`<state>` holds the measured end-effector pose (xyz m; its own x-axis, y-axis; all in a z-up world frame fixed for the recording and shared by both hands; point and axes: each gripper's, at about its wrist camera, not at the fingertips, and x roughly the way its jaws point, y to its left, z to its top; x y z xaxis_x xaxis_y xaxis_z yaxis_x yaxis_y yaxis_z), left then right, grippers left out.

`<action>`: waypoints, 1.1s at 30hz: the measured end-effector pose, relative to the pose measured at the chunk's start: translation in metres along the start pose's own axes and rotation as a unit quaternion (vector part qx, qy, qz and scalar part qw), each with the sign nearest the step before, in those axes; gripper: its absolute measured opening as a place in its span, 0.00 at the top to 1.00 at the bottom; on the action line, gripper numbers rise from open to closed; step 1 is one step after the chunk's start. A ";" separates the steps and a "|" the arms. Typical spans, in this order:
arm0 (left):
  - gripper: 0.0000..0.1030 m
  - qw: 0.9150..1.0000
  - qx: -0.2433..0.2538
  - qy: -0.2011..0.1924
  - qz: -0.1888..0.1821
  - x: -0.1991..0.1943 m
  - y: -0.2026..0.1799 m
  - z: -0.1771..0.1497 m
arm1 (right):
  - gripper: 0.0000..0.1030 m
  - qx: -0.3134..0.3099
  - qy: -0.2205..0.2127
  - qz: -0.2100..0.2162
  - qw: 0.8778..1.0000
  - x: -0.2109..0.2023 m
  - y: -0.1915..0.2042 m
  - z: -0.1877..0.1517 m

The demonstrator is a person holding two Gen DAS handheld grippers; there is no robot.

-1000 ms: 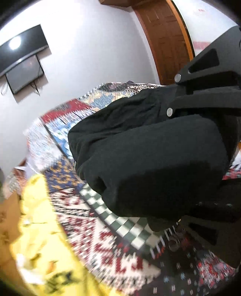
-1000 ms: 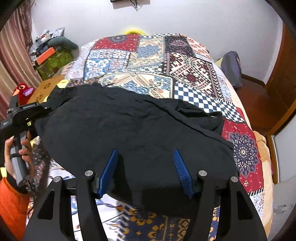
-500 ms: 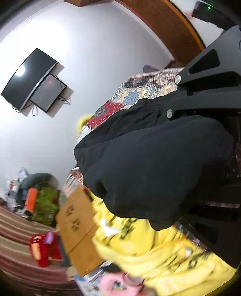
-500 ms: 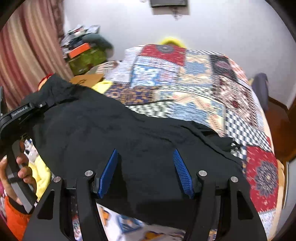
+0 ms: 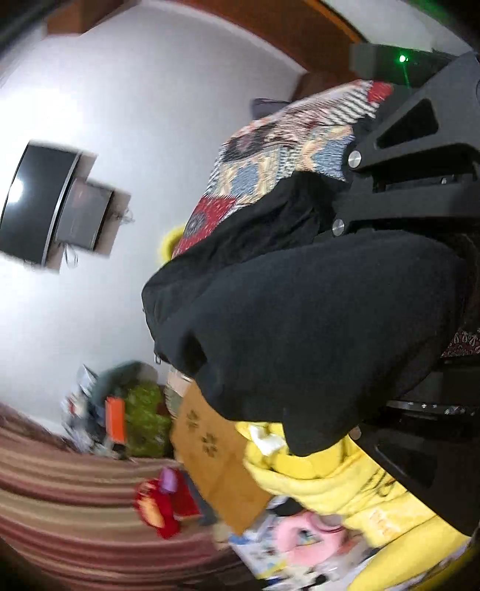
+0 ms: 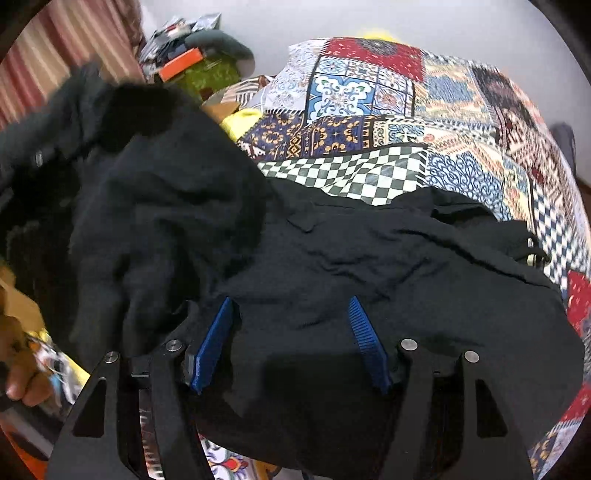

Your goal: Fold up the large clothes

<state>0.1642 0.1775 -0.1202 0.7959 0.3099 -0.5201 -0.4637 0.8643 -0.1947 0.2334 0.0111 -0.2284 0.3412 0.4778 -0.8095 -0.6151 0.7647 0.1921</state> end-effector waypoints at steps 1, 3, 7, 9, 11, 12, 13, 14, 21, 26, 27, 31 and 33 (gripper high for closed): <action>0.74 1.000 0.028 -0.006 0.005 -0.002 -0.013 -0.003 | 0.40 -0.004 -0.001 -0.003 1.000 -0.001 0.002 -0.001; 0.74 0.997 0.070 -0.013 0.009 -0.003 -0.033 -0.009 | 0.40 -0.003 0.001 -0.001 1.000 -0.005 0.000 -0.002; 0.74 0.994 0.105 -0.009 0.005 -0.001 -0.052 -0.014 | 0.40 0.016 -0.007 0.004 1.000 -0.031 -0.015 -0.006; 0.74 0.993 0.118 -0.006 0.007 0.002 -0.058 -0.017 | 0.40 0.019 -0.028 -0.011 0.999 -0.056 -0.026 -0.015; 0.74 0.992 0.129 -0.006 0.012 0.003 -0.065 -0.020 | 0.40 0.017 -0.043 -0.038 0.998 -0.076 -0.040 -0.025; 0.74 0.991 0.133 -0.006 0.014 0.003 -0.068 -0.021 | 0.40 0.021 -0.048 -0.061 0.997 -0.087 -0.051 -0.032; 0.74 0.991 0.136 -0.007 0.016 0.003 -0.071 -0.021 | 0.39 0.024 -0.049 -0.079 0.995 -0.093 -0.059 -0.037; 0.74 0.991 0.136 -0.008 0.017 0.003 -0.073 -0.021 | 0.39 0.027 -0.048 -0.097 0.994 -0.098 -0.068 -0.044; 0.74 0.989 0.145 -0.018 0.003 -0.009 -0.096 -0.013 | 0.31 0.101 -0.007 -0.101 0.990 -0.084 -0.124 -0.080; 0.74 0.981 0.190 -0.041 -0.021 -0.023 -0.140 -0.012 | 0.24 0.106 -0.005 -0.097 0.990 -0.070 -0.125 -0.082; 0.74 0.979 0.198 -0.043 -0.026 -0.024 -0.148 -0.012 | 0.24 0.109 -0.005 -0.093 0.990 -0.069 -0.128 -0.081; 0.74 0.969 0.237 -0.041 -0.048 -0.025 -0.187 -0.020 | 0.23 0.132 -0.008 -0.064 0.989 -0.071 -0.140 -0.084; 0.74 0.965 0.251 -0.030 -0.066 -0.022 -0.204 -0.027 | 0.23 0.140 -0.011 -0.059 0.988 -0.072 -0.143 -0.086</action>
<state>0.2304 -0.0161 -0.0911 0.8632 0.1928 -0.4666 -0.1208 0.9762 0.1799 0.2357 -0.1699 -0.2454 0.4156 0.3858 -0.8237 -0.3503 0.9036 0.2465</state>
